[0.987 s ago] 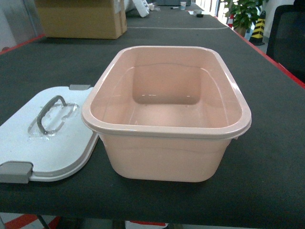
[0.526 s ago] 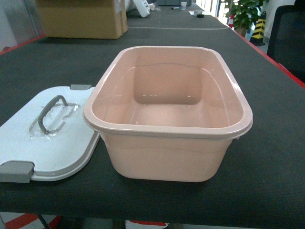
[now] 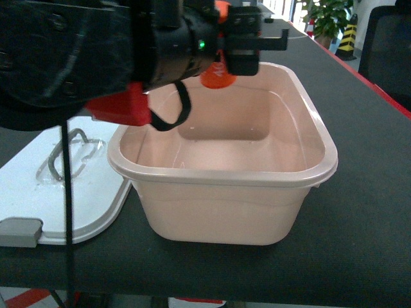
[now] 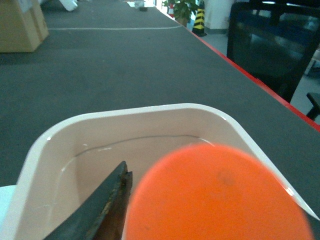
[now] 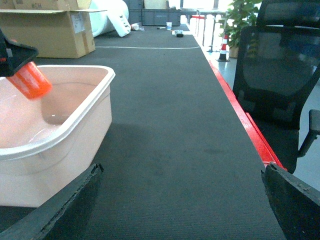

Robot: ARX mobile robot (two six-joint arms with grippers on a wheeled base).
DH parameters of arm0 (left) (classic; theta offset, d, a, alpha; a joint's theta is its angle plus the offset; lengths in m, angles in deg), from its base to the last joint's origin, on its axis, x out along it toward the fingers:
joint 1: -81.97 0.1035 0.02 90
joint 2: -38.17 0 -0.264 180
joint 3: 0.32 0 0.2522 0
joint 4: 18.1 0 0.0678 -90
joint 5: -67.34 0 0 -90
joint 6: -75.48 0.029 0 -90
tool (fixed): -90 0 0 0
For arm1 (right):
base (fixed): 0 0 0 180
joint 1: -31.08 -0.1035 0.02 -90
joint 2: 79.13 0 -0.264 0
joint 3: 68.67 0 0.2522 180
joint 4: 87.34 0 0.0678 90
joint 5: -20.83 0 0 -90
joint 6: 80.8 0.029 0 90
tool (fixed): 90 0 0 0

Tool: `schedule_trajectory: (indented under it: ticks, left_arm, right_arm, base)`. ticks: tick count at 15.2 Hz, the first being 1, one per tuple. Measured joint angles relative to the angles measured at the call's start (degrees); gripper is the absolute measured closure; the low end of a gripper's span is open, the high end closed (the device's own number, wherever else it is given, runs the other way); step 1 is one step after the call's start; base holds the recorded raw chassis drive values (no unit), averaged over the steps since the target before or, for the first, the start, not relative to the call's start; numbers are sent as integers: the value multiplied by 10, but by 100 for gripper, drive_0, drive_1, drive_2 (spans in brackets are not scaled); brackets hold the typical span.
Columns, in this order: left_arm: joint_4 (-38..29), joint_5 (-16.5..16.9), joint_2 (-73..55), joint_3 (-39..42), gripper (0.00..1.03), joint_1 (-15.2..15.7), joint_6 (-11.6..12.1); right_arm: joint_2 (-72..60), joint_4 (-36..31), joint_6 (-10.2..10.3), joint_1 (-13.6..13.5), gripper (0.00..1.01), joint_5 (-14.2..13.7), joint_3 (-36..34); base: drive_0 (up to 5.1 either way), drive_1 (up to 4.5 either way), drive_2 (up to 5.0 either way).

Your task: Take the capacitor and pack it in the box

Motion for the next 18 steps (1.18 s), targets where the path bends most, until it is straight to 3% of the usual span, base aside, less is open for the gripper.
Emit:
schedule_trajectory:
  ticks: [3,4,7,8,12,13,18]
  left_arm:
    - [2,-7,-3,-2,9,5,0]
    - [2,-10,-3,-2,4,10,0]
    - [-21,21,30,36,5,30,24]
    - [-24,31,60,61,5,59,28]
    - [-43,62,114,113,5,243,30]
    - [-47,69,102,118,5,262,30]
    - [-56,85,43,119,5,291,35]
  right_arm:
    - [0,0,0,0,3,0,0]
    - [0,0,0,0,3,0,0]
    - [0,0,0,0,3,0,0]
    - [0,0,0,0,3,0,0]
    - [0,0,0,0,3,0,0]
    - [0,0,0,0,3,0,0]
    - [0,0,0,0,3,0,0]
  base:
    - [0,0,0]
    - [0,0,0]
    - [0,0,0]
    - [0,0,0]
    - [0,0,0]
    - [0,0,0]
    - [0,0,0]
